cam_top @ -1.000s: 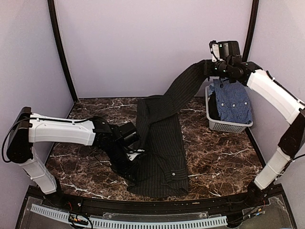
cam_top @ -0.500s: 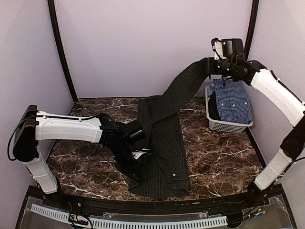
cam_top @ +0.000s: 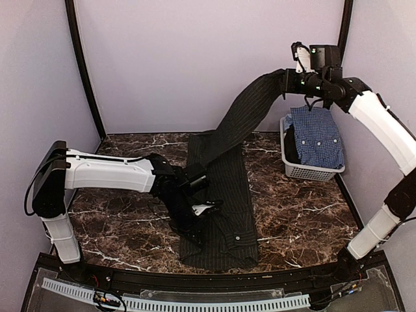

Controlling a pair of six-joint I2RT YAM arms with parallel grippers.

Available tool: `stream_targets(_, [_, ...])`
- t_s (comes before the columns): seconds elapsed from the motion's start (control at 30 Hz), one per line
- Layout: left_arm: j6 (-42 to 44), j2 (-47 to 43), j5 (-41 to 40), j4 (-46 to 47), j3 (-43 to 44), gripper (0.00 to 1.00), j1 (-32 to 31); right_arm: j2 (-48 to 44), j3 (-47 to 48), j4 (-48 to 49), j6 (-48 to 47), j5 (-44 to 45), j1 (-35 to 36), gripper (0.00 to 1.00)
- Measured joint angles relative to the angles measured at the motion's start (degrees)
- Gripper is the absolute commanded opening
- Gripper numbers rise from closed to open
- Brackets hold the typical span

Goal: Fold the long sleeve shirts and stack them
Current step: Fold the 1/3-folded shirt at the center of the board.

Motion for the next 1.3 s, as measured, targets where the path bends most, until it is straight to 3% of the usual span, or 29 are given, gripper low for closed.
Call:
stream_targets(0.77, [-1.42,5.66,5.9,3.32,6.1,0.0,-0.09,-0.98,2.4,-2.38,0.15,-0.42,0.0,0.0])
stream_targets(1.0, [-2.45,9.46,6.86,6.58,5.92,0.01,-0.09,-2.99,-2.08,-1.51,1.27,-1.53,0.04,0.0])
stream_targets(1.17, [-3.52,10.58,7.1,10.16,2.51,0.08,-0.09,-4.85,-9.62,-0.28,2.84,-2.6,0.24,0.0])
stream_targets(1.3, [-4.11,11.04,7.04,11.85,-0.61,0.24,-0.09,-5.6,-15.39,0.76,4.2,-3.45,0.76,0.0])
